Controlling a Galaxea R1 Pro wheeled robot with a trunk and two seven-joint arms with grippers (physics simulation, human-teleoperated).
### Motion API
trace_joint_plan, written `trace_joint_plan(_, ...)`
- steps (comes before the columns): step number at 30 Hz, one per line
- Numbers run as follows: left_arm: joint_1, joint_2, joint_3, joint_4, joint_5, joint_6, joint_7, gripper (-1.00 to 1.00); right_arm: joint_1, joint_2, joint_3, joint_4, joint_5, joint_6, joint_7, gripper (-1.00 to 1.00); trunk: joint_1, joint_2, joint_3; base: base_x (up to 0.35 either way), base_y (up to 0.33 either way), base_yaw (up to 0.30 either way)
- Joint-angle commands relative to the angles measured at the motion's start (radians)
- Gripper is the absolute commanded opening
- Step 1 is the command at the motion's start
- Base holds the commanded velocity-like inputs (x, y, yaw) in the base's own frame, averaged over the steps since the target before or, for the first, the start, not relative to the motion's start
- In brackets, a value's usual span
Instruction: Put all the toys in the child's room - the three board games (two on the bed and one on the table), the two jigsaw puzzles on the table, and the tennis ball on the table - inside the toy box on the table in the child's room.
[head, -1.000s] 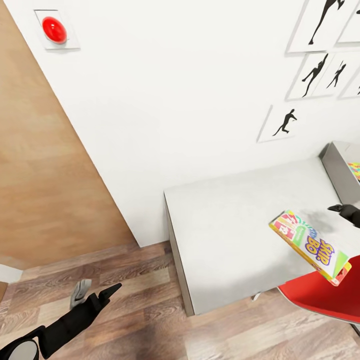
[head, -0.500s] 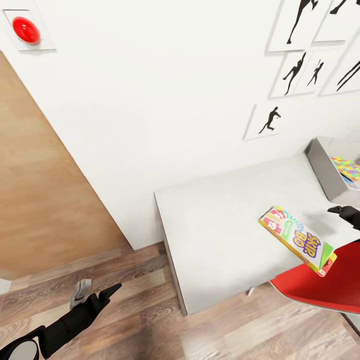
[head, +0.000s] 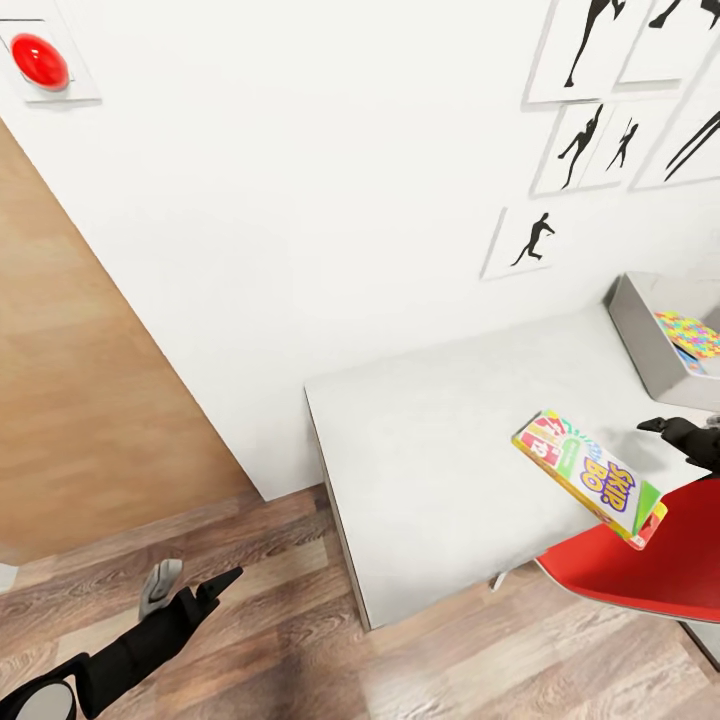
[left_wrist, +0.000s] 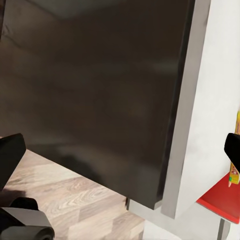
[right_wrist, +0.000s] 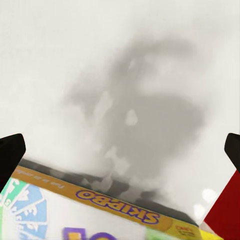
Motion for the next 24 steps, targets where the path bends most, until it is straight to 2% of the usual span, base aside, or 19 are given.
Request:
trace_joint_plan(1, 0.000, 0.000, 0.001, -0.001, -0.001, 0.005, -0.004, 1.00, -0.001, 0.001, -0.007, 0.000, 0.007, 0.005, 0.005, 1.00, 0.000, -0.001, -0.001, 0.000, 0.000, -0.014)
trace_joint_plan(16, 0.002, 0.000, 0.002, -0.001, -0.001, 0.005, -0.002, 1.00, -0.001, 0.025, -0.007, 0.024, 0.006, 0.007, 0.006, 1.00, 0.000, -0.001, -0.001, 0.000, 0.000, -0.005)
trace_joint_plan(21, 0.002, 0.000, 0.002, -0.001, -0.001, 0.005, -0.002, 1.00, -0.004, 0.053, -0.007, 0.040, 0.005, 0.007, -0.001, 1.00, 0.000, -0.001, -0.001, 0.000, 0.000, 0.000)
trace_joint_plan(24, 0.002, 0.000, 0.002, -0.001, -0.001, 0.005, -0.002, 1.00, -0.006, 0.059, -0.006, 0.048, 0.005, 0.007, -0.003, 1.00, 0.000, -0.001, -0.001, 0.000, 0.000, 0.000)
